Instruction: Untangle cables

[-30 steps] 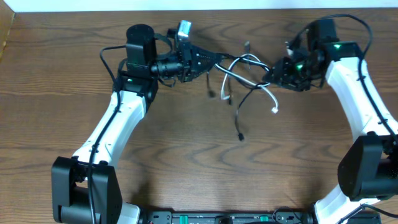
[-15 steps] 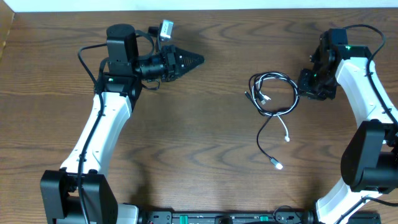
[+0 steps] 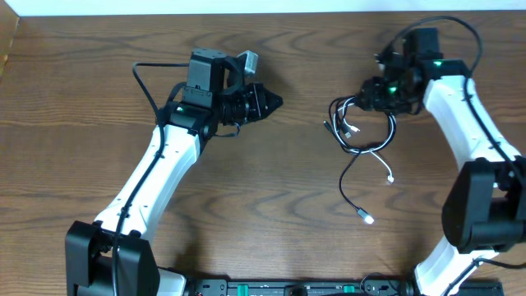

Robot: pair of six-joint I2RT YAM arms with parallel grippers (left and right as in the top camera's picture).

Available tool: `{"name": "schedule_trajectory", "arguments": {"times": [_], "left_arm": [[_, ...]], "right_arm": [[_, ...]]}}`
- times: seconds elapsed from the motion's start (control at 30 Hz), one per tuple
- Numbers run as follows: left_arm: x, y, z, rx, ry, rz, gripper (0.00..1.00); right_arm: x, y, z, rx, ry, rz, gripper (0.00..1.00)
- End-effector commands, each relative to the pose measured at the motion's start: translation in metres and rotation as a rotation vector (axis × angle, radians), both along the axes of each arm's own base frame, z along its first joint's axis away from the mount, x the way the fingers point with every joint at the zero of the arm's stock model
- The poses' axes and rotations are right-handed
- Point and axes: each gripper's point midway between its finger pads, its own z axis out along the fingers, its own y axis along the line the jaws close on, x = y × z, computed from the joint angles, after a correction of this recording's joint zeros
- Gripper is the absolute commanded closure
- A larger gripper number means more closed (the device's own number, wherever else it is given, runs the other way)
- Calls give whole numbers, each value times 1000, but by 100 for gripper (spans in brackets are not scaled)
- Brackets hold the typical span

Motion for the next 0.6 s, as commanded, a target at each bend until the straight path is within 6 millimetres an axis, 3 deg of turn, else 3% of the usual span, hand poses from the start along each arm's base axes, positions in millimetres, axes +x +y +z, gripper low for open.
{"name": "schedule_trajectory", "arguments": {"times": [0.0, 0.1, 0.23, 0.4, 0.57], "left_arm": [[12, 9, 4, 62, -57, 49, 93], [12, 9, 4, 62, -57, 49, 93], [12, 10, 2, 67, -51, 52, 93], [13, 13, 0, 81, -44, 69, 93], [12, 13, -1, 81, -40, 71, 92]], "right_arm": [[-3, 23, -27, 20, 69, 9, 53], [-11, 40, -44, 0, 113, 52, 56], [-31, 48, -58, -87, 163, 143, 57], [-49, 38, -65, -222, 207, 197, 59], [-66, 28, -68, -284, 254, 279, 68]]}}
